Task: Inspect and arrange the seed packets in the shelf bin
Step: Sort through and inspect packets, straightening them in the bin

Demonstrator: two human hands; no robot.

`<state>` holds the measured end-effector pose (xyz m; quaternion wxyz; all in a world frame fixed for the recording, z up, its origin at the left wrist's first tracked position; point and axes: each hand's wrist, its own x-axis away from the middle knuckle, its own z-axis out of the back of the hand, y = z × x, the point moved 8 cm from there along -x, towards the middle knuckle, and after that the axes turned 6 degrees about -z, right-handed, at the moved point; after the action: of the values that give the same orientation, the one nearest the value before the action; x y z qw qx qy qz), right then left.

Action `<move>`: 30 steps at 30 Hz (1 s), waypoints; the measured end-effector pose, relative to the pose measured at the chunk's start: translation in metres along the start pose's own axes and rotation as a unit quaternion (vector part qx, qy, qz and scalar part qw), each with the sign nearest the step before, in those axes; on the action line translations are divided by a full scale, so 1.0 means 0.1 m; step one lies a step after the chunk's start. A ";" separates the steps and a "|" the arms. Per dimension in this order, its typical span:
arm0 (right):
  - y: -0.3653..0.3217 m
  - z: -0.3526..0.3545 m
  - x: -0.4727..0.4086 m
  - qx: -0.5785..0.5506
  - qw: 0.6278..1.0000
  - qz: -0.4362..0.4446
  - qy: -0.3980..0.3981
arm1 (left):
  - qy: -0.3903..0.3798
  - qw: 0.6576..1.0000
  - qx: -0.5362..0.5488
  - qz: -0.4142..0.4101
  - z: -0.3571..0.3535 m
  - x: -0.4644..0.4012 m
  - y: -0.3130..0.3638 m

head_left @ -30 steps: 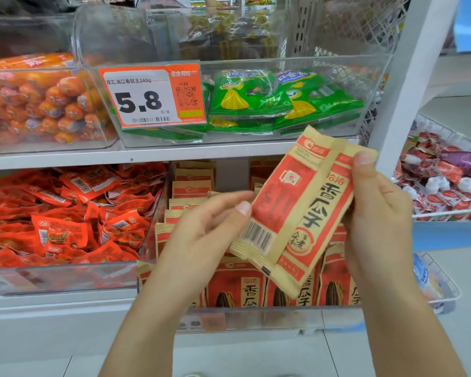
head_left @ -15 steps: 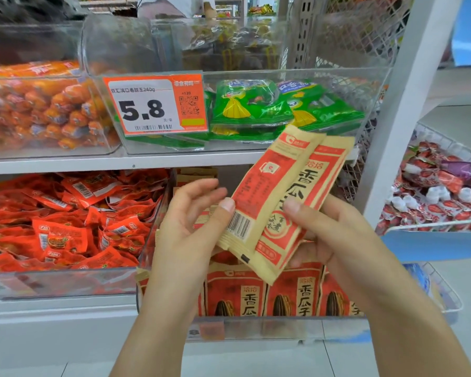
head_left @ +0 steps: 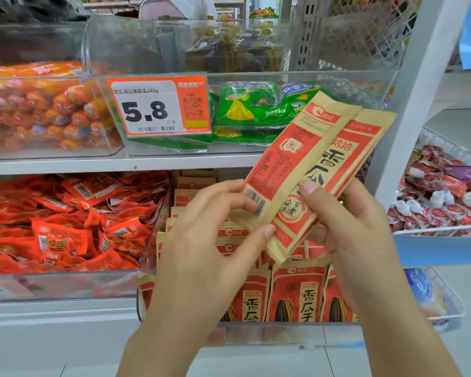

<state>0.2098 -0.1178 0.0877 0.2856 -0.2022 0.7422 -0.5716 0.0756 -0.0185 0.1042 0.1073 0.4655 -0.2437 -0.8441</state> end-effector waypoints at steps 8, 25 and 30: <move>-0.05 -0.04 0.03 0.026 1.000 0.003 0.009 | 0.015 0.998 -0.043 -0.032 -0.08 0.04 -0.03; -0.08 -0.05 0.06 0.053 0.999 0.000 -0.008 | 0.008 0.999 0.013 0.037 -0.10 0.04 -0.18; -0.08 -0.05 0.05 0.055 0.998 0.005 -0.010 | -0.001 0.998 0.028 0.050 -0.11 0.03 -0.18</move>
<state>0.2023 -0.1194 0.0956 0.3065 -0.1882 0.7075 -0.6083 0.0836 -0.0077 0.0876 0.1359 0.4551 -0.2899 -0.8309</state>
